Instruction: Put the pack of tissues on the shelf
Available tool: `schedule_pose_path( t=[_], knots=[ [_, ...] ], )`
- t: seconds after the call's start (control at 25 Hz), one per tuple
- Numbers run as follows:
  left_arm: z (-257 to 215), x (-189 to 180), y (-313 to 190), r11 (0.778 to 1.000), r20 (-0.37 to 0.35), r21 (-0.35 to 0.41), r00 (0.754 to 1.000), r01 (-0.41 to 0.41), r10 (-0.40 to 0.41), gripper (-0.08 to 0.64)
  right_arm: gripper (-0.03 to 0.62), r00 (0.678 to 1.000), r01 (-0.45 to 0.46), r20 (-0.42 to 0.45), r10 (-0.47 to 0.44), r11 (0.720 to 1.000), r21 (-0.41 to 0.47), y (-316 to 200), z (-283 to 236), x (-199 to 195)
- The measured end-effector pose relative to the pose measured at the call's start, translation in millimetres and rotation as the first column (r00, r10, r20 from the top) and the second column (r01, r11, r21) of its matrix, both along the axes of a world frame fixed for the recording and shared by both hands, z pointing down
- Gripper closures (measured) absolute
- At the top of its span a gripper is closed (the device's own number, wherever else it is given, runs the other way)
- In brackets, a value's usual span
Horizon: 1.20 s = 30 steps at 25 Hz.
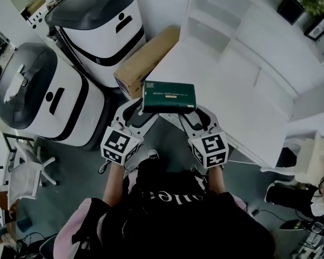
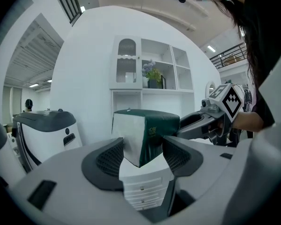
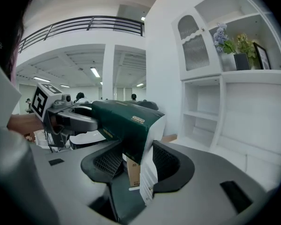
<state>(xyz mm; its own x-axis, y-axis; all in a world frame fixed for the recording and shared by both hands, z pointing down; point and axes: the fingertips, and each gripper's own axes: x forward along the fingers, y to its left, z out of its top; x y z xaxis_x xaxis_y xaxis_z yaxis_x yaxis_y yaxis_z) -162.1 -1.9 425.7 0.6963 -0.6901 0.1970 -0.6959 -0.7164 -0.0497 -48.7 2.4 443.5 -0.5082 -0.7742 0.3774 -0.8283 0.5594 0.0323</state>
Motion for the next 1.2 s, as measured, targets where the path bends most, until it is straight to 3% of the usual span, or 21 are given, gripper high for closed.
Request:
schedule_pose_path(
  t=[0.28,0.64,1.2],
  knots=[
    [4.1,-8.8,-30.0,0.997,-0.018,-0.003,0.997,-0.081,0.081,0.287,0.365,0.997,-0.073,-0.035,0.073,0.997,-0.022,-19.9,5.0,-9.1],
    [11.5,31.5,-70.0,0.984,-0.025,-0.01,0.984,-0.177,0.176,0.287,0.367,0.985,-0.165,-0.05,0.163,0.985,-0.044,-49.9,10.0,29.6],
    [-5.1,89.9,-191.0,0.976,0.01,0.007,0.976,-0.219,0.219,0.293,0.367,0.984,-0.177,-0.038,0.176,0.984,-0.02,-170.2,-0.1,88.2]
  ],
)
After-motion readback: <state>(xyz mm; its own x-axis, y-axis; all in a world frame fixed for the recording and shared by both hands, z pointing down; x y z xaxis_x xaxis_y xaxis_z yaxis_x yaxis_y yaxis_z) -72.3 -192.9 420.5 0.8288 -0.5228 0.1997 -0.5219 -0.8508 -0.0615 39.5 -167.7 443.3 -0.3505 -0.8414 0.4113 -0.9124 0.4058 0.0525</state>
